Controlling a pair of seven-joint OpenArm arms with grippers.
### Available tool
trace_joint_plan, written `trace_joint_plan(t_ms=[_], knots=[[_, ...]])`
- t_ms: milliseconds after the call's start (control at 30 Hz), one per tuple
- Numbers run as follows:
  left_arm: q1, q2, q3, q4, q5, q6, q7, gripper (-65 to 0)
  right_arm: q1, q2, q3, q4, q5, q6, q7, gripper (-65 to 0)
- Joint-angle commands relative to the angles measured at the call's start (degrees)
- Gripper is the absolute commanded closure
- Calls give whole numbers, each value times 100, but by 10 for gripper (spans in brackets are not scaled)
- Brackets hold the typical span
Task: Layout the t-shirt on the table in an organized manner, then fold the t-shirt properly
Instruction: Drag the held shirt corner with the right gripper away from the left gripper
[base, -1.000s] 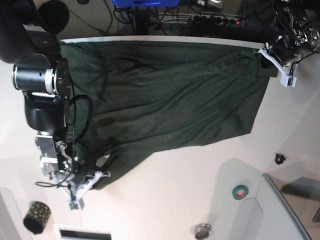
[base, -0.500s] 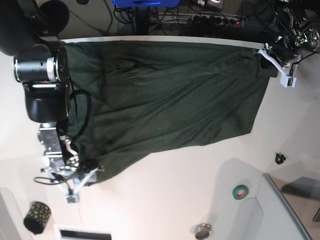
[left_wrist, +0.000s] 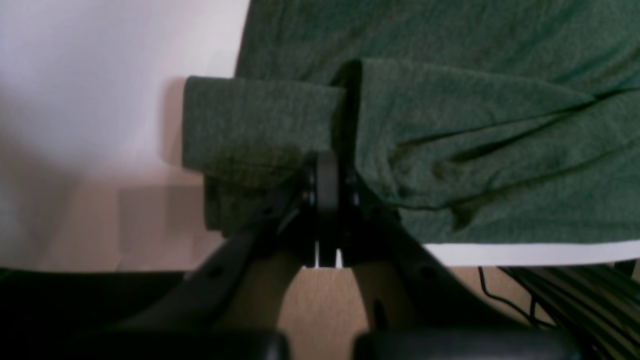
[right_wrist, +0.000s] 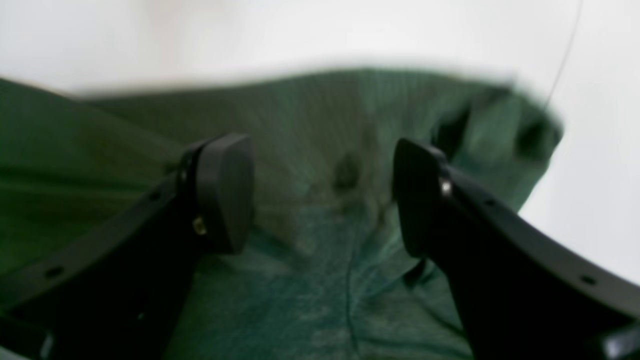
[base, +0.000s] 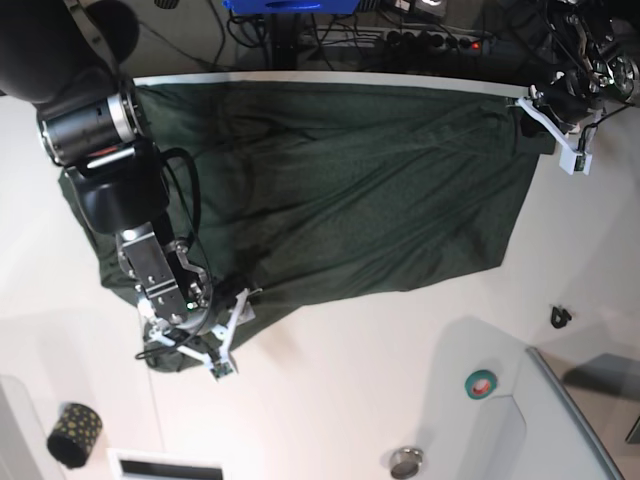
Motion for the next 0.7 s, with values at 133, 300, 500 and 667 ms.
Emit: trace_joint_plan(t_ms=[133,300,500,667], knots=[[-5,-83,-5,78,-50,-10,-80,0,313,-111,18,-186,39,-30,548,-411],[-5,-83,-14,78,-50,-10,-80,0,436,-313,9,-222,39,-30,574,-411],[-5,-83,-14,78,-50,-10,-80,0,875,-586,9,-1136,39,-30,855,-413],[12,-83,-22,78,-50,-10,-80,0,1122,-595,18,-2129,39,-505,1576,-417]])
